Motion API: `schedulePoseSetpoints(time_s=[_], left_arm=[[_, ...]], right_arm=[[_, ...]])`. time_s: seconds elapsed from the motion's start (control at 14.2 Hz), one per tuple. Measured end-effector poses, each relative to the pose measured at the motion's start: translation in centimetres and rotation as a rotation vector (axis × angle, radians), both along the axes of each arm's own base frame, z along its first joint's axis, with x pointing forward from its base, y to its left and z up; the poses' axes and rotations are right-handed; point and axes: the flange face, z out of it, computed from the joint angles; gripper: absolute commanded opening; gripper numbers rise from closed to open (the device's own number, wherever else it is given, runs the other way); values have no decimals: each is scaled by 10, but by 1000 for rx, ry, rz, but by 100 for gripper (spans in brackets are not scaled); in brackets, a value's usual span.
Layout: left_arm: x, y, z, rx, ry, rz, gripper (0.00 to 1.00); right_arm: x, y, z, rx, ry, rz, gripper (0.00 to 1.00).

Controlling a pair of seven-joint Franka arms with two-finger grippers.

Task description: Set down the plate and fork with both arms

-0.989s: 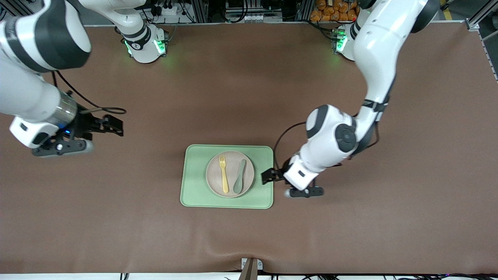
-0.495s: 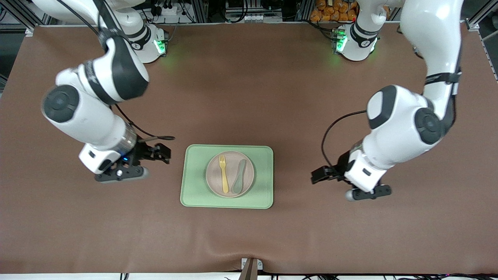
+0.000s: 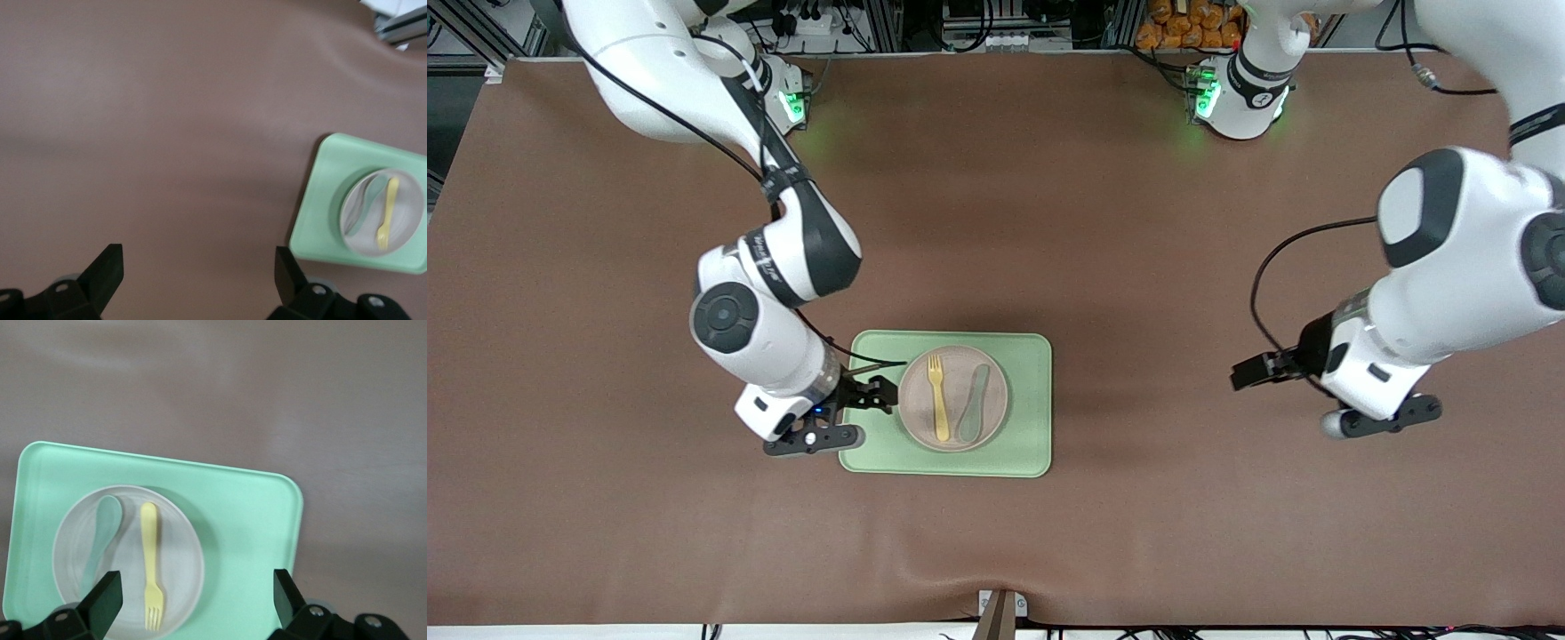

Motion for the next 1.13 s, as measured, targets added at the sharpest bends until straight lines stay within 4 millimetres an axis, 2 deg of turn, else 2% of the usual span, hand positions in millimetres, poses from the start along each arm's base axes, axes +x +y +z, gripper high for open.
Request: schedulePoseSetpoints(time_s=[0.14, 0.21, 0.35, 0.57, 0.71, 0.92, 1.13], left_arm=[[-15, 11, 20, 24, 38, -3, 100], [-22, 18, 30, 37, 56, -1, 100], [-36, 32, 47, 55, 92, 4, 100], [-50, 53, 68, 81, 109, 13, 100], [-58, 58, 79, 99, 112, 18, 100], [-67, 61, 88, 138, 113, 16, 100], [-77, 63, 97, 168, 127, 12, 100]], right_arm=[[-3, 17, -19, 5, -7, 15, 100], [-5, 25, -29, 6, -7, 23, 95], [-10, 39, -49, 7, -5, 34, 93], [-20, 61, -82, 1, 1, 45, 86], [-28, 74, -102, -15, 6, 41, 82], [-33, 79, -113, -38, 9, 39, 70], [-37, 81, -121, -54, 22, 35, 67]])
